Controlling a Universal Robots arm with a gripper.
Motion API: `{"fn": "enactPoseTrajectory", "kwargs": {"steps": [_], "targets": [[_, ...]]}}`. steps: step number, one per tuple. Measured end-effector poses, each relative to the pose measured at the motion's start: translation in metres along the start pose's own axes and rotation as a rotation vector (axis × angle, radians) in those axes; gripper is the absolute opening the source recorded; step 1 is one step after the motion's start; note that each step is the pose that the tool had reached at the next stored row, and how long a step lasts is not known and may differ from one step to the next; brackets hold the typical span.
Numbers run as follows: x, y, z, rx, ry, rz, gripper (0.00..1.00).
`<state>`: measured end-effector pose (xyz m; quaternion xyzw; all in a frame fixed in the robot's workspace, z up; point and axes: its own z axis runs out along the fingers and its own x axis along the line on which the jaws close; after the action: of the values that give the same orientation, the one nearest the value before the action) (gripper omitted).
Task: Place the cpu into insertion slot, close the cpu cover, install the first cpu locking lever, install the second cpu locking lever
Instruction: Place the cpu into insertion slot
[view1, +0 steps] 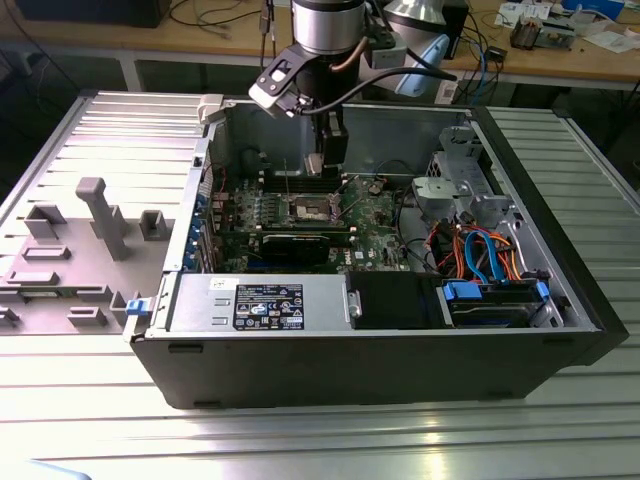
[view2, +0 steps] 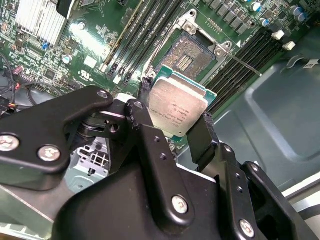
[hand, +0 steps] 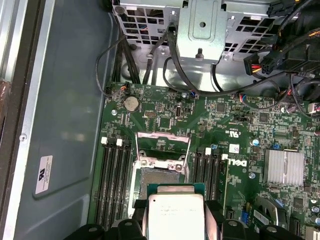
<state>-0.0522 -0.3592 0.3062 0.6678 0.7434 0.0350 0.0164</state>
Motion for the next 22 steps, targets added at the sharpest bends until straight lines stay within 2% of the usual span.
{"fn": "enactPoseTrajectory", "kwargs": {"steps": [5, 22], "targets": [[0.0000, -0.0001, 0.0005, -0.0012, -0.0045, 0.058, 0.55], [0.0000, -0.0001, 0.0005, -0.0015, -0.0055, 0.073, 0.55]]}}
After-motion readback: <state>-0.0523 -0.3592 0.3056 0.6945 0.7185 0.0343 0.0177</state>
